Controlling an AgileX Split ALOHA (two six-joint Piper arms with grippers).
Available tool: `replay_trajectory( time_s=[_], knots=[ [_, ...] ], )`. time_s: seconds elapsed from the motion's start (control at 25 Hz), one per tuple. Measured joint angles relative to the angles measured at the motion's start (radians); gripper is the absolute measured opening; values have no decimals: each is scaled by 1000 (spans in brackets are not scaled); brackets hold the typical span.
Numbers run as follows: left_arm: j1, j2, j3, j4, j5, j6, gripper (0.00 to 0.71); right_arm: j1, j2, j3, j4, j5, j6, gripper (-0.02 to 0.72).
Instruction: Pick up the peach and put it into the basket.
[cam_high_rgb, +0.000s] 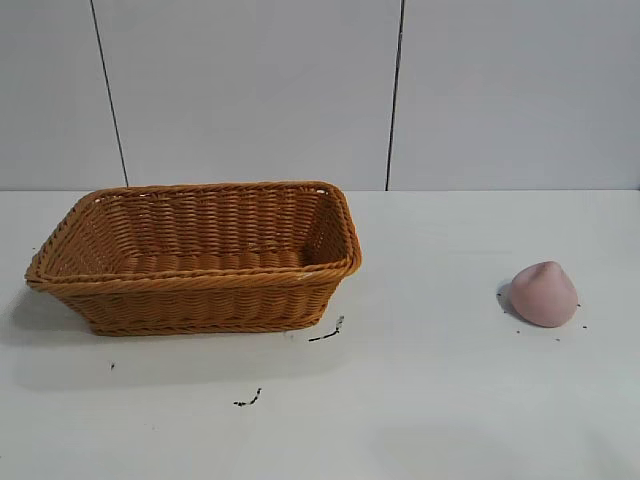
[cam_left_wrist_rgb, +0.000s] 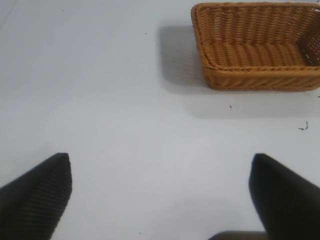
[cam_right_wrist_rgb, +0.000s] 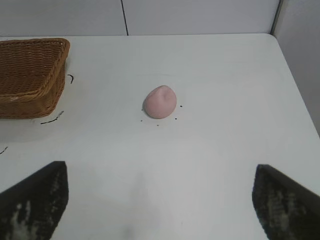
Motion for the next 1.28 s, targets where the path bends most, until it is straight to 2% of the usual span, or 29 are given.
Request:
replay_trajectory(
  time_s=[0.52,0.96,1.28],
  knots=[
    [0,0,0,0,0,0,693,0,70,-51,-4,-2,0,696],
    [0,0,0,0,0,0,693,0,885,-384,-19,-47,0,696],
    [0,0,0,0,0,0,693,0,1507,-685,-19,-52,-12,696]
  ],
)
